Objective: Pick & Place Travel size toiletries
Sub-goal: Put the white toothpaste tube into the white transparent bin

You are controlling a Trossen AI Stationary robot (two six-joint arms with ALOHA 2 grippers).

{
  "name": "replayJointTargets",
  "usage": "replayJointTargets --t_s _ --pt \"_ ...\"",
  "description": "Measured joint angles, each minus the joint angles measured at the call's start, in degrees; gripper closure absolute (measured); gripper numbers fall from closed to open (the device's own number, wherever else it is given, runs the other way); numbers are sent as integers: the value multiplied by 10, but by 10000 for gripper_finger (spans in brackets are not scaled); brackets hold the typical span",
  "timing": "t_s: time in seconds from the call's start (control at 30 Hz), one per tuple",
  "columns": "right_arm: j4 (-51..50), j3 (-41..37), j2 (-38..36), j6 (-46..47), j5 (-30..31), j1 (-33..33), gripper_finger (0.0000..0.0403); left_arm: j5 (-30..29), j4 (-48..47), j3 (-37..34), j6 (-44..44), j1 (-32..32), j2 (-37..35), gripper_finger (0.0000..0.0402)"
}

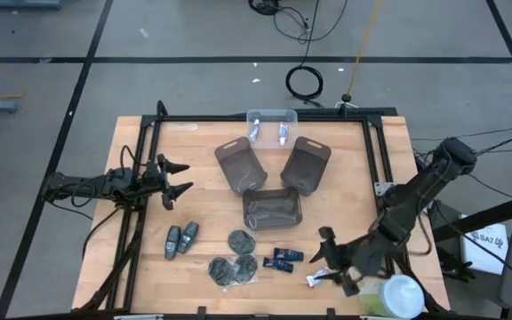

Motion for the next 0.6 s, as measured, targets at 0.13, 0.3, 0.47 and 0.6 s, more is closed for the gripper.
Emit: replayJointTargets --t_s 0.13,0.3,0.47,0.6 --pt "-60 16 49 49 -42 0 181 0 0 0 0 0 0 105" --pt "-118 16 100 80 -68 0 182 0 0 0 0 0 0 105" --pt "-155 16 142 69 -66 0 186 0 0 0 0 0 0 105" --pt "-153 16 174 59 -65 0 185 0 0 0 0 0 0 105"
